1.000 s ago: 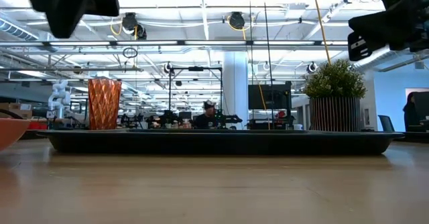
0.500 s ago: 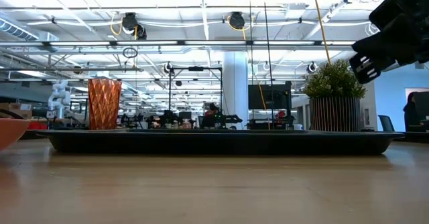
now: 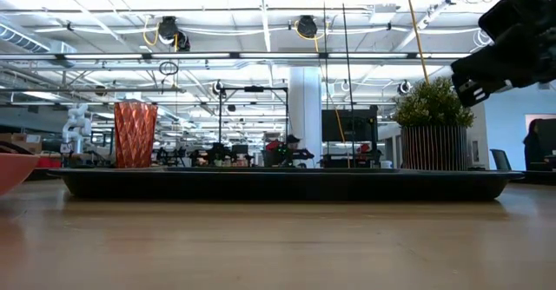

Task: Pick and place plate/cup/fork/spoon on tray
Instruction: Adjust the black serving tray, then put the orange plate on the black serving tray

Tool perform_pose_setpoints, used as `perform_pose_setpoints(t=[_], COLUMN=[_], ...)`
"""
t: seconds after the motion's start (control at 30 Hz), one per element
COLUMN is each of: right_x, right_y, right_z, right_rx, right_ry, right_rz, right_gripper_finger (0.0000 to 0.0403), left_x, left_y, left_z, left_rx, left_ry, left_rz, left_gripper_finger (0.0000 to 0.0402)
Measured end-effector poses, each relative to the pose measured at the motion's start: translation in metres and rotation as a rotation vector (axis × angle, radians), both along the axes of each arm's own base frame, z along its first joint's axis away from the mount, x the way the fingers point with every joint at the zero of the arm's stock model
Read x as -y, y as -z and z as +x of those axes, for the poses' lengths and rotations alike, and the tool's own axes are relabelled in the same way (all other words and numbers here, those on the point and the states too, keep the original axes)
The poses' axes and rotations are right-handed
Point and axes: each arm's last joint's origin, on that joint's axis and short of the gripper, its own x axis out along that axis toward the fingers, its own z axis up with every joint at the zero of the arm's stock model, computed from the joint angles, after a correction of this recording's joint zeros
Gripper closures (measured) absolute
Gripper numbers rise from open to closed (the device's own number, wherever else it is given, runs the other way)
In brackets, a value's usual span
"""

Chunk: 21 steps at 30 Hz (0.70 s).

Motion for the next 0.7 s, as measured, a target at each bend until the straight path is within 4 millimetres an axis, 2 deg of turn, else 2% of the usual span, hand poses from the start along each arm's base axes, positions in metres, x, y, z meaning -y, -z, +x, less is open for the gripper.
perform_pose_setpoints(t=[0.17, 0.3, 0.53, 0.7], right_x=[0.003, 0.003, 0.003, 0.003], right_y=[-0.003, -0.006, -0.007, -0.008], right_z=[0.001, 0.001, 0.001, 0.001], right_rx=[0.037, 0.07, 0.08, 0.094], right_ry=[0.104, 0.099, 0.097, 0.099], right_rz=[-0.071, -0.108, -0.14, -0.145], right_gripper_finger=[0.0403, 0.0403, 0.0403, 0.0403], left_x=[0.005, -0.002, -0.005, -0.009], left_y=[0.043, 0.058, 0.055, 0.035], left_z=[0.015, 0.02, 0.027, 0.031], left_rx=[-0.132, -0.261, -0.195, -0.153], left_ry=[0.053, 0.043, -0.001, -0.023], left_rz=[-0.048, -0.088, -0.072, -0.129], left_gripper_finger=[0.0149, 0.0149, 0.0149, 0.0149])
